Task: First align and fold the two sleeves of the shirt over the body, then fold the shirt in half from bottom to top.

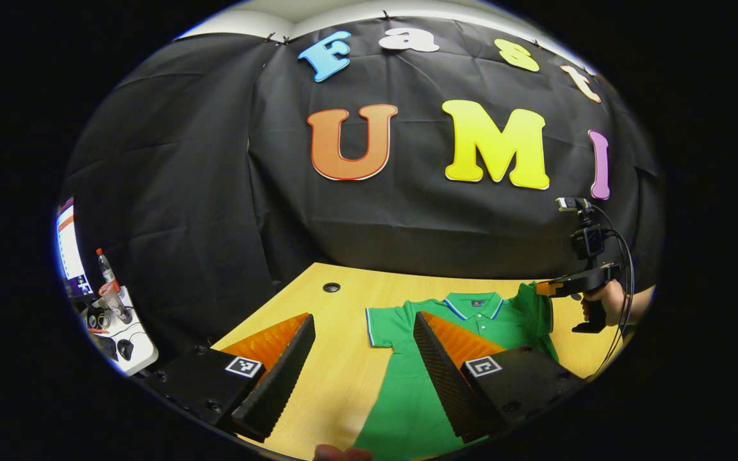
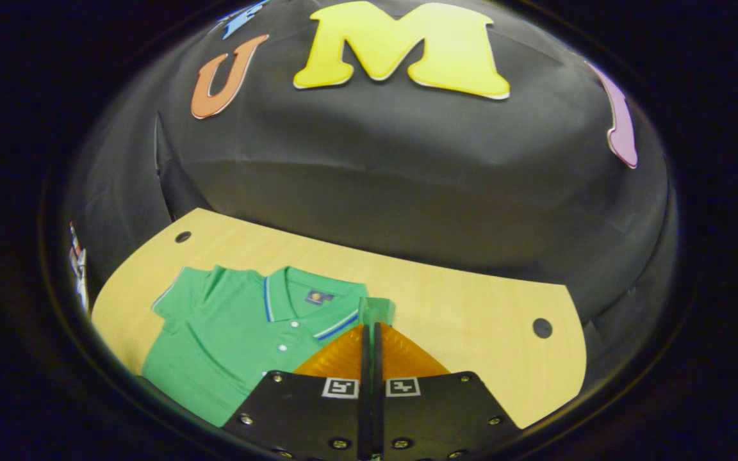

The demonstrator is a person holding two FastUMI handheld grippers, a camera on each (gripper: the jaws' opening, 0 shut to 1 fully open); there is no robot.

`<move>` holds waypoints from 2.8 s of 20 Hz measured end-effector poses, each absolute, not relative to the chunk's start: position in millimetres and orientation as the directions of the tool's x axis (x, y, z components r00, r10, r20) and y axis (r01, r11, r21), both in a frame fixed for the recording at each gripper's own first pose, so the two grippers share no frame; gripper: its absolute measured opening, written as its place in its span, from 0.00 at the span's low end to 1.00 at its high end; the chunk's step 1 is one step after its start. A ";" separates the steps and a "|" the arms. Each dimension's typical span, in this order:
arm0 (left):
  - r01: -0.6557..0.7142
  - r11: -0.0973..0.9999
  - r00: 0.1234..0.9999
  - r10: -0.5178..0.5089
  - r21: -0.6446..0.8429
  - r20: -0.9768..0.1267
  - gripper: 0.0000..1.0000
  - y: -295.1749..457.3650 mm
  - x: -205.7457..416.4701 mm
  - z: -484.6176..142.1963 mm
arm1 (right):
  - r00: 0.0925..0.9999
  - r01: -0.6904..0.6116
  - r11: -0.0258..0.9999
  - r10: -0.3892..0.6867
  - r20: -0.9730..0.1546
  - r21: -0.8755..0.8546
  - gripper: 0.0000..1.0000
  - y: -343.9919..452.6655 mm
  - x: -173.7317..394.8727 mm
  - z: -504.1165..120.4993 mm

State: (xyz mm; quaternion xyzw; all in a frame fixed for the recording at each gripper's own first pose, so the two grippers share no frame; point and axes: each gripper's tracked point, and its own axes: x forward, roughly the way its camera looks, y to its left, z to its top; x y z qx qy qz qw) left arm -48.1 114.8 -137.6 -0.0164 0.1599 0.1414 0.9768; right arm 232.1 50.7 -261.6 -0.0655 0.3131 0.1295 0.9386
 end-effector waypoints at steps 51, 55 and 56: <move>0.052 0.998 0.773 -0.021 0.030 -0.634 0.36 142.0 197.2 -389.7 | 0.838 -0.177 0.982 0.182 -0.514 0.059 0.89 38.9 -7.6 -150.6; 0.062 0.998 0.791 -0.044 0.008 -0.610 0.05 125.3 200.0 -372.5 | 0.836 -0.137 0.986 0.165 -0.524 0.093 0.89 21.0 -12.6 -163.0; 0.062 0.998 0.807 -0.046 0.007 -0.588 0.05 123.2 202.1 -361.4 | 0.837 -0.126 0.987 0.161 -0.523 0.103 0.89 16.1 -11.4 -164.3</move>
